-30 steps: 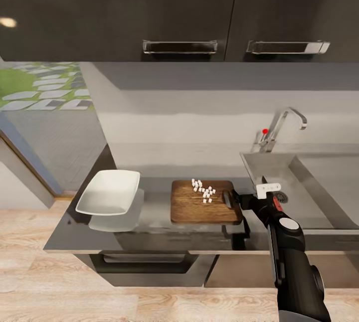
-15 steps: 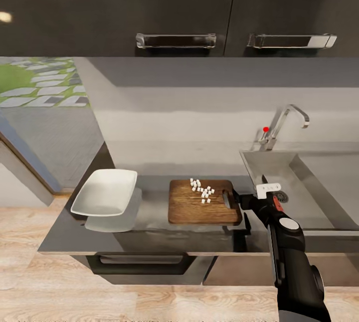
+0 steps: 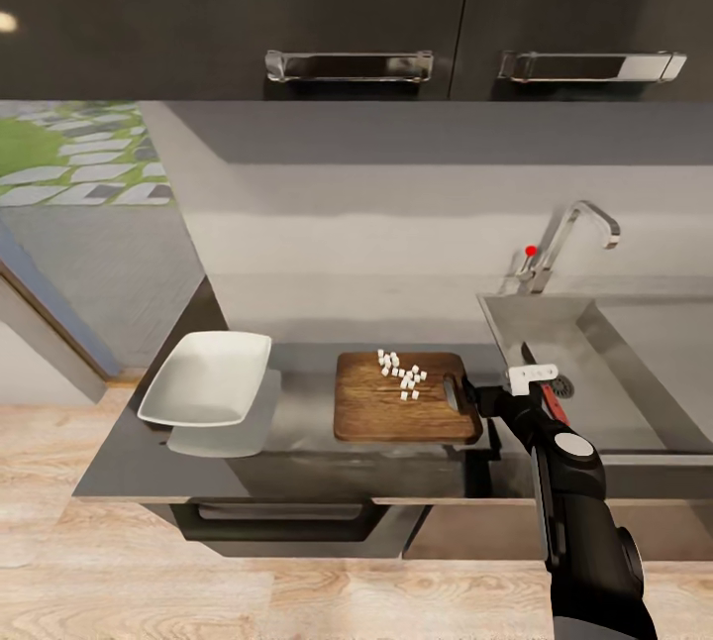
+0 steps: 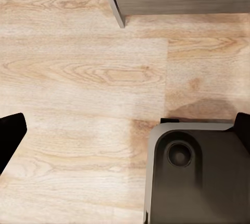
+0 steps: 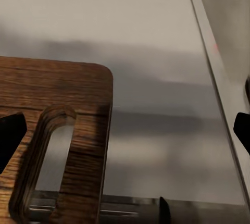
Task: In the kitchen, take the Vidalia onion out of the sink, dice it on the chopping board with the paring knife, put the diced onion into the bowl on the countertop, then place both the paring knife and the chopping board into the sink.
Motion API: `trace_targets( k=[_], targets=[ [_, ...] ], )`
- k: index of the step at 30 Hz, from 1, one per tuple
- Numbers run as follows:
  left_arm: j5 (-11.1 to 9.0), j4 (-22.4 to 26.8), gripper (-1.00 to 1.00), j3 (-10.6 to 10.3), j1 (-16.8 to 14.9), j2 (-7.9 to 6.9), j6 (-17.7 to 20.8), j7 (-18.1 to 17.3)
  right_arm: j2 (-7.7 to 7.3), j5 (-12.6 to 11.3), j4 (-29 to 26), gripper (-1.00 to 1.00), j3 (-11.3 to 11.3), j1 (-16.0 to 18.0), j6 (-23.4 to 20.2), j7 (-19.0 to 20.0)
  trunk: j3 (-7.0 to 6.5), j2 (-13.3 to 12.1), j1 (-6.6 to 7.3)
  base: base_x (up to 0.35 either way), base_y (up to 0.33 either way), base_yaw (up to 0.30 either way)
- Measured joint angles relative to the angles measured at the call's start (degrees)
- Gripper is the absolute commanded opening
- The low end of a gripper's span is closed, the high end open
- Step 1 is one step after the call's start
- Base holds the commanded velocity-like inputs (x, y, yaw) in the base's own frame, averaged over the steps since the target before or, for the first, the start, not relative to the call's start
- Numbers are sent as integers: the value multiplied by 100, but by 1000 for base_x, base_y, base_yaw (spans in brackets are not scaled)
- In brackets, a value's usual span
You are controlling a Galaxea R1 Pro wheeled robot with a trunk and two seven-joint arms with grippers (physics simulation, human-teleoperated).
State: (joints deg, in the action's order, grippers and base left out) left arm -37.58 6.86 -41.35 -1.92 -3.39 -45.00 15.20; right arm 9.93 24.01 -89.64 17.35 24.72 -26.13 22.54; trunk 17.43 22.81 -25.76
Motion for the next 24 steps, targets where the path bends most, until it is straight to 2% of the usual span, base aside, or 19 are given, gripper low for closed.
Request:
trace_targets(
  k=[24],
  targets=[
    [2, 0, 100, -9, 0, 0, -3, 0, 0, -7, 70, 100, 0, 0, 0, -9, 204, 0, 0, 0, -12, 0]
  ],
)
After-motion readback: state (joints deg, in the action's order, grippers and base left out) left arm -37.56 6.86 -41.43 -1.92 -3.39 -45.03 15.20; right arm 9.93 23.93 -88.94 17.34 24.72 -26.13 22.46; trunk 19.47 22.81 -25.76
